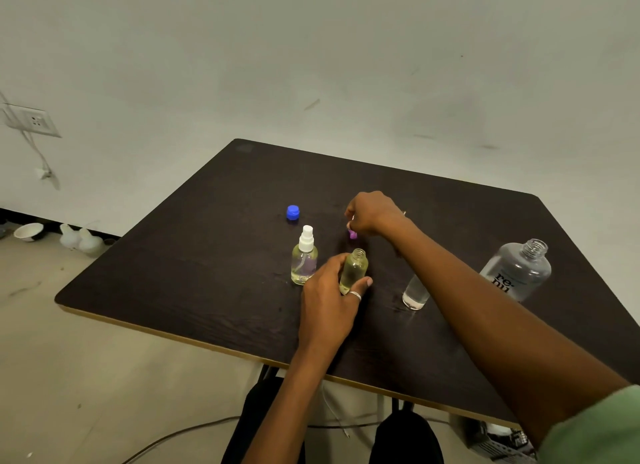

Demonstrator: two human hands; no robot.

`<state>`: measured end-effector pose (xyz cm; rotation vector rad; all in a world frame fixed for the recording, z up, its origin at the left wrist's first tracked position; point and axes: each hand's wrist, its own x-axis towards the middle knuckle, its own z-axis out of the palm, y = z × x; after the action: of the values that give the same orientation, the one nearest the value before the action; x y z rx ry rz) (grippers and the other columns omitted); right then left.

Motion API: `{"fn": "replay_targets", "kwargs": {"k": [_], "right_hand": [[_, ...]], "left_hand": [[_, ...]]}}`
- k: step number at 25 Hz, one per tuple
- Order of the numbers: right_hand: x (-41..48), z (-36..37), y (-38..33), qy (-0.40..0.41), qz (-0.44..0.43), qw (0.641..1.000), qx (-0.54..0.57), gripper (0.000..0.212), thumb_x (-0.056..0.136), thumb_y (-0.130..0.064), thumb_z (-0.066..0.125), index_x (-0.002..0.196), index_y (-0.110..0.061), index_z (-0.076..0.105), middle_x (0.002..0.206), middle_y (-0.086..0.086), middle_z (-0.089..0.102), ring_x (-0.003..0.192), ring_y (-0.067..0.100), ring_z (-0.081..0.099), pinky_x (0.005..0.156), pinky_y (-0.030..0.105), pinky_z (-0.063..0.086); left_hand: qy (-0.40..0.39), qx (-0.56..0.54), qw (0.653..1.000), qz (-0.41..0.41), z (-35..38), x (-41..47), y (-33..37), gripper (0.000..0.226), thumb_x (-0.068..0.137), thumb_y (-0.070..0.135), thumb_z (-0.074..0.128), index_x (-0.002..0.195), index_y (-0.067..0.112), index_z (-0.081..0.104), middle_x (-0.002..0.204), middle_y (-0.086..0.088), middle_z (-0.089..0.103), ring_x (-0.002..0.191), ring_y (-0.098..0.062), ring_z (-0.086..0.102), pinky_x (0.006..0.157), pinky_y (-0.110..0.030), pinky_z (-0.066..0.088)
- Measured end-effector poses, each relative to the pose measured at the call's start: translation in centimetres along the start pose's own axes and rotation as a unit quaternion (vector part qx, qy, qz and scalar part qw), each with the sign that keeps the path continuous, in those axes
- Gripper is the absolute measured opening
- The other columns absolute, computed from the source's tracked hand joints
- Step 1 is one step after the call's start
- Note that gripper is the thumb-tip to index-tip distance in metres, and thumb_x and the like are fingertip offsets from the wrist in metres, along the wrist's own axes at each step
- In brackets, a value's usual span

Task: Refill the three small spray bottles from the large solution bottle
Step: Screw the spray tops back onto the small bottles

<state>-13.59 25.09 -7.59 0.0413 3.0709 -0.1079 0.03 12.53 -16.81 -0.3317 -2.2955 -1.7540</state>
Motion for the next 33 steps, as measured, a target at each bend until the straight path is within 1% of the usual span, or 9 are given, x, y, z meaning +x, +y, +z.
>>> {"fn": "replay_targets", "kwargs": {"k": [3,8,12,17,19,22,26,28,33], "right_hand": [[1.2,0.8,0.1,-0.034,0.002,0.999,-0.02,0.029,0.078,-0.025,0.076,0.106,-0.02,0.073,0.102,0.005,0.07,0.092,0.025,0.065,0.082,0.04,0.057],[1.1,1.6,-0.1,-0.03,-0.009,0.999,-0.042,0.012,0.085,-0.018,0.066,0.094,-0.012,0.071,0.094,0.008,0.068,0.081,0.025,0.065,0.072,0.036,0.057],[-0.2,0.3,-0.5,-0.028,-0.022,0.999,-0.041,0.007,0.082,-0.012,0.062,0.083,-0.012,0.069,0.091,0.011,0.069,0.08,0.028,0.065,0.067,0.034,0.054],[-3.9,-4.4,-0.9,0.02,-0.043,0.999,-0.004,0.024,0.081,-0.011,0.061,0.104,-0.007,0.062,0.098,0.01,0.065,0.091,0.027,0.062,0.079,0.038,0.054],[-5.8,-6.2,-0.6,0.036,-0.056,0.998,0.021,0.025,0.081,-0.013,0.062,0.106,-0.01,0.06,0.098,0.007,0.066,0.092,0.024,0.061,0.081,0.038,0.054],[-8.9,-8.5,0.0,0.052,-0.087,0.994,0.031,0.017,0.083,-0.013,0.061,0.099,-0.013,0.066,0.096,0.002,0.068,0.09,0.019,0.062,0.079,0.032,0.053],[-12.7,-11.2,0.9,0.056,-0.114,0.991,0.052,0.02,0.087,-0.016,0.062,0.104,-0.02,0.07,0.097,-0.008,0.067,0.091,0.011,0.061,0.07,0.018,0.045],[-13.9,-12.1,1.2,0.059,-0.123,0.989,0.058,0.022,0.087,-0.016,0.061,0.104,-0.024,0.072,0.095,-0.012,0.067,0.092,0.008,0.062,0.071,0.013,0.044],[-15.0,-13.1,1.3,0.062,-0.144,0.986,0.063,0.022,0.085,-0.014,0.062,0.103,-0.024,0.072,0.094,-0.01,0.07,0.085,0.003,0.062,0.068,0.013,0.044]], "left_hand": [[-0.002,-0.001,1.0,-0.002,0.0,0.0,-0.1,0.041,0.083,0.035,0.078,0.121,0.03,0.062,0.109,0.014,0.069,0.1,-0.001,0.065,0.087,-0.033,0.058],[0.003,-0.007,1.0,0.004,0.0,0.1,-0.2,0.041,0.083,0.033,0.079,0.12,0.03,0.062,0.108,0.013,0.069,0.099,-0.001,0.066,0.086,-0.034,0.058],[0.005,-0.008,1.0,0.006,0.0,0.1,-0.3,0.04,0.082,0.033,0.08,0.118,0.029,0.063,0.105,0.014,0.07,0.097,-0.002,0.066,0.085,-0.034,0.058],[0.008,-0.014,1.0,0.001,0.0,0.1,-0.2,0.039,0.082,0.032,0.08,0.117,0.03,0.064,0.104,0.014,0.07,0.096,-0.001,0.066,0.086,-0.032,0.058],[0.007,-0.013,1.0,0.002,-0.1,0.1,-0.1,0.04,0.082,0.033,0.08,0.118,0.03,0.064,0.104,0.015,0.07,0.097,-0.001,0.066,0.086,-0.032,0.058],[0.006,-0.004,1.0,0.005,-0.2,0.0,0.1,0.041,0.082,0.032,0.08,0.12,0.028,0.064,0.103,0.015,0.069,0.096,0.002,0.065,0.086,-0.028,0.057],[0.006,0.001,1.0,0.006,-0.3,0.0,0.3,0.041,0.082,0.033,0.08,0.12,0.028,0.064,0.102,0.017,0.069,0.095,0.002,0.065,0.086,-0.023,0.056],[0.006,0.004,1.0,0.006,-0.3,0.0,0.4,0.04,0.082,0.033,0.08,0.119,0.028,0.064,0.099,0.019,0.067,0.094,0.004,0.065,0.085,-0.02,0.055],[0.009,0.011,1.0,0.013,-0.4,0.0,0.7,0.038,0.083,0.031,0.08,0.118,0.027,0.065,0.096,0.021,0.066,0.093,0.005,0.064,0.082,-0.012,0.05]]}}
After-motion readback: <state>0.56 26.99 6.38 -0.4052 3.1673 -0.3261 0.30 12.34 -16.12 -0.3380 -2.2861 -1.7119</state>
